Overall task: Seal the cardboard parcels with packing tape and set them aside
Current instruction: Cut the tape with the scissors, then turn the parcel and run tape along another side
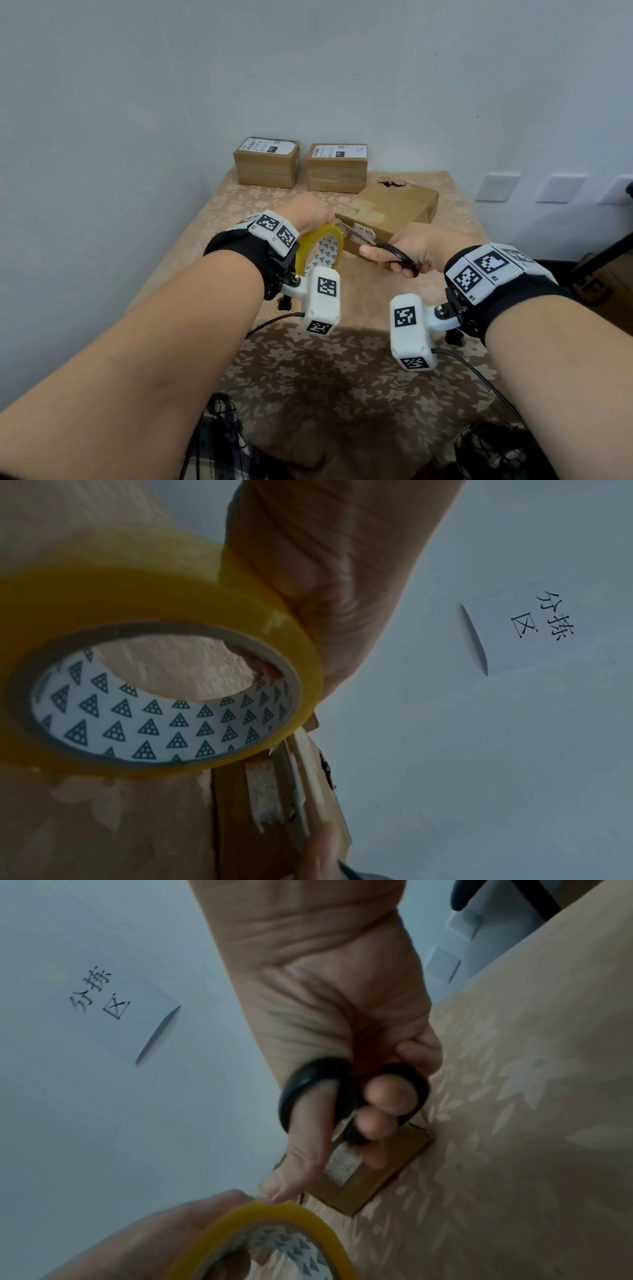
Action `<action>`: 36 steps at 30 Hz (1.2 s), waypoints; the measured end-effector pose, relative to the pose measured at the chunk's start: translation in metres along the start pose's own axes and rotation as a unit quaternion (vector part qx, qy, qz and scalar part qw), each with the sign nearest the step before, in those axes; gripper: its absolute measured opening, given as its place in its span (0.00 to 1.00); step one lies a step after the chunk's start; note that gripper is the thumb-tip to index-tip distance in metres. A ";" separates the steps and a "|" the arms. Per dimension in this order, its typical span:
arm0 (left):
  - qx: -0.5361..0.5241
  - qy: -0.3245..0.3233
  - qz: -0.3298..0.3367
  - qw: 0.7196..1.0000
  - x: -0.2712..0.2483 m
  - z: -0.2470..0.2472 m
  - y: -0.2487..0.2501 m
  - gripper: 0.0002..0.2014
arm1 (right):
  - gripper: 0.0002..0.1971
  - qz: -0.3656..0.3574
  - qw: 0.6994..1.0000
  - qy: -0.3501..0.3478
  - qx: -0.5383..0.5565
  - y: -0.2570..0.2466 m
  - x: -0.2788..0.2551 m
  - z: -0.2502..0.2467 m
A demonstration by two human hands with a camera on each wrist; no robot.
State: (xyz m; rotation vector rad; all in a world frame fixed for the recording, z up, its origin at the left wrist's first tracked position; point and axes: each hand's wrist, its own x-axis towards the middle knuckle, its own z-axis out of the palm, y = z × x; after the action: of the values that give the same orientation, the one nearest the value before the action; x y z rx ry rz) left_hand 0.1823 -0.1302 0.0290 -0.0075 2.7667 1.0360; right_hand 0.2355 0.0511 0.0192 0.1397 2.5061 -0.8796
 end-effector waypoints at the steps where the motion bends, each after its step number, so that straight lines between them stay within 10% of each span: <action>1: -0.010 0.000 0.002 1.000 0.000 0.000 -0.001 0.14 | 0.34 0.009 0.999 0.000 -0.034 -0.001 0.000 0.000; 5: -0.052 -0.005 0.017 0.998 -0.004 -0.005 -0.009 0.11 | 0.53 -0.010 0.994 0.008 -0.106 0.003 0.010 0.001; 15: -0.095 0.026 0.091 0.991 -0.022 -0.011 -0.024 0.08 | 0.21 0.009 0.963 0.062 -0.261 0.015 0.009 0.018; 22: -0.032 0.178 0.145 0.973 -0.021 -0.023 -0.041 0.07 | 0.42 -0.033 0.984 0.015 -0.177 -0.018 -0.002 0.024; 29: -0.017 0.217 0.170 0.961 -0.023 -0.025 -0.069 0.08 | 0.11 -0.170 0.939 0.110 -0.278 -0.041 0.015 0.060; 36: -0.017 0.220 0.193 0.956 -0.017 -0.027 -0.075 0.10 | 0.13 -0.189 0.929 0.039 -0.317 -0.045 0.019 0.045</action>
State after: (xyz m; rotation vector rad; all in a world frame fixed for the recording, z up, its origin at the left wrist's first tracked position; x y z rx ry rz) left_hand 0.1993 -0.2055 0.0038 0.3542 3.2361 1.3117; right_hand 0.2263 -0.0127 0.0050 -0.5442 2.8009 -0.1469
